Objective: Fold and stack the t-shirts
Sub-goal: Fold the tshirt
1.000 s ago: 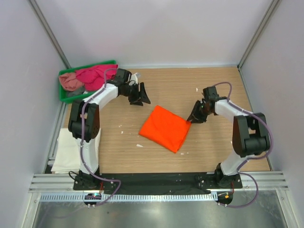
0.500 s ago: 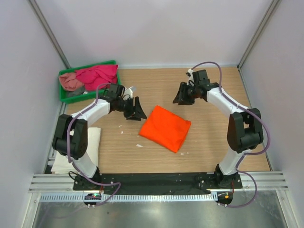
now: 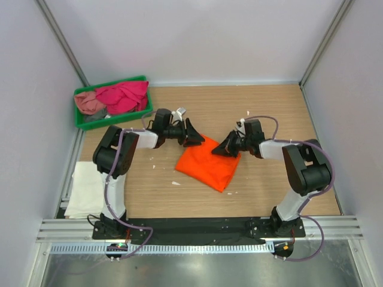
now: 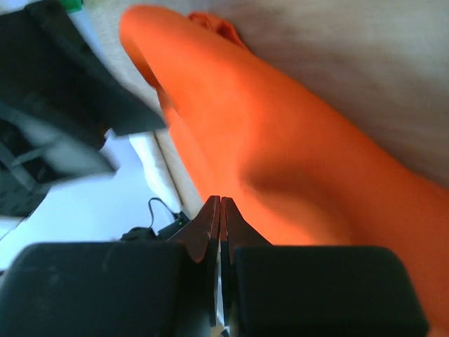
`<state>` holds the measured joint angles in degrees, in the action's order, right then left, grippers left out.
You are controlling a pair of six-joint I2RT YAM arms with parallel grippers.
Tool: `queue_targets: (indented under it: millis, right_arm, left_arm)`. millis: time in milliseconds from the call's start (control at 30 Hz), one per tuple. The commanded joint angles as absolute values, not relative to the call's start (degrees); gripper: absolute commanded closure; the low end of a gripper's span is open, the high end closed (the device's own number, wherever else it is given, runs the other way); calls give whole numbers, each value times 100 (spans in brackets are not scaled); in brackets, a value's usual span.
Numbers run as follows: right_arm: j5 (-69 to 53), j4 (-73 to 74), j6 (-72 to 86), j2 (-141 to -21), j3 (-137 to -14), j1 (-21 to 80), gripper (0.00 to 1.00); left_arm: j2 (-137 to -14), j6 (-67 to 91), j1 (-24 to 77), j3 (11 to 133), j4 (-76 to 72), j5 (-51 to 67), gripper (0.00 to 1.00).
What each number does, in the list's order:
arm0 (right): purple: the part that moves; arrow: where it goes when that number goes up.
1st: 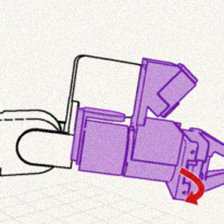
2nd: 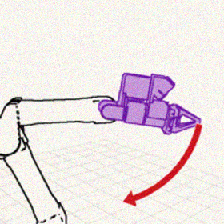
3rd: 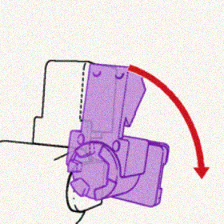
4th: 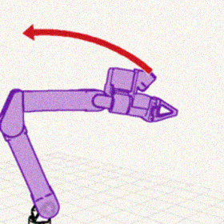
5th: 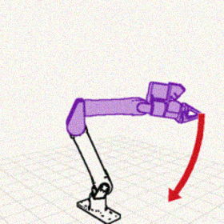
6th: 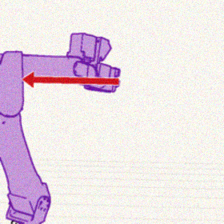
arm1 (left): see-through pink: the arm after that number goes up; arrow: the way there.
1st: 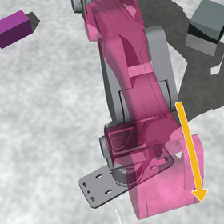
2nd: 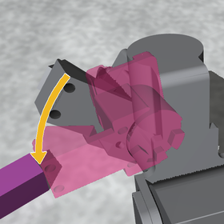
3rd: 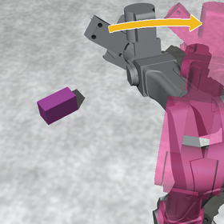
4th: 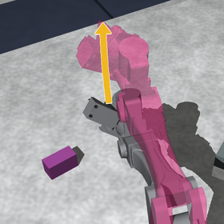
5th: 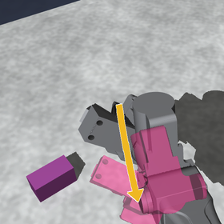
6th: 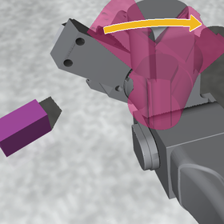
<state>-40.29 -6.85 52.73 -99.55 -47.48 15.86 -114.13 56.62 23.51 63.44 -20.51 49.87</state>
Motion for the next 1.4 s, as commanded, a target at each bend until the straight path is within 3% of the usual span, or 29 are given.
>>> queue_targets:
  millis: [0, 467, 700, 800, 1100, 1267, 1367]
  right_arm:
    - [-4403, -1896, 5721, -9369, -4073, 1258, 96]
    - [-4816, -2444, 5476, -10160, -3524, 176, 96]
    - [-4579, 144, 4466, -9125, -4463, 237, 93]
    - [-4658, 308, 4552, -8798, -4535, 403, 89]
    - [-4623, -2080, 5520, -9832, -3728, 528, 90]
    - [-4807, -2207, 5178, -10213, -3507, 80, 91]
    - [-4511, -753, 4056, -9749, -3892, -123, 91]
  left_arm:
    - [-11882, 6425, 2347, 6644, -3366, 5194, 56]
    - [-12578, 6197, 2259, 7259, -2418, 4904, 63]
    - [-12252, 6205, 2267, 7628, -2162, 4939, 57]
    - [-12462, 6442, 2259, 7638, -2486, 4948, 57]
    - [-13060, 6478, 2259, 7515, -2804, 4826, 61]
    - [-13078, 5627, 2250, 7751, -1585, 4729, 62]
    - [-12772, 4818, 2232, 7989, -503, 4536, 63]
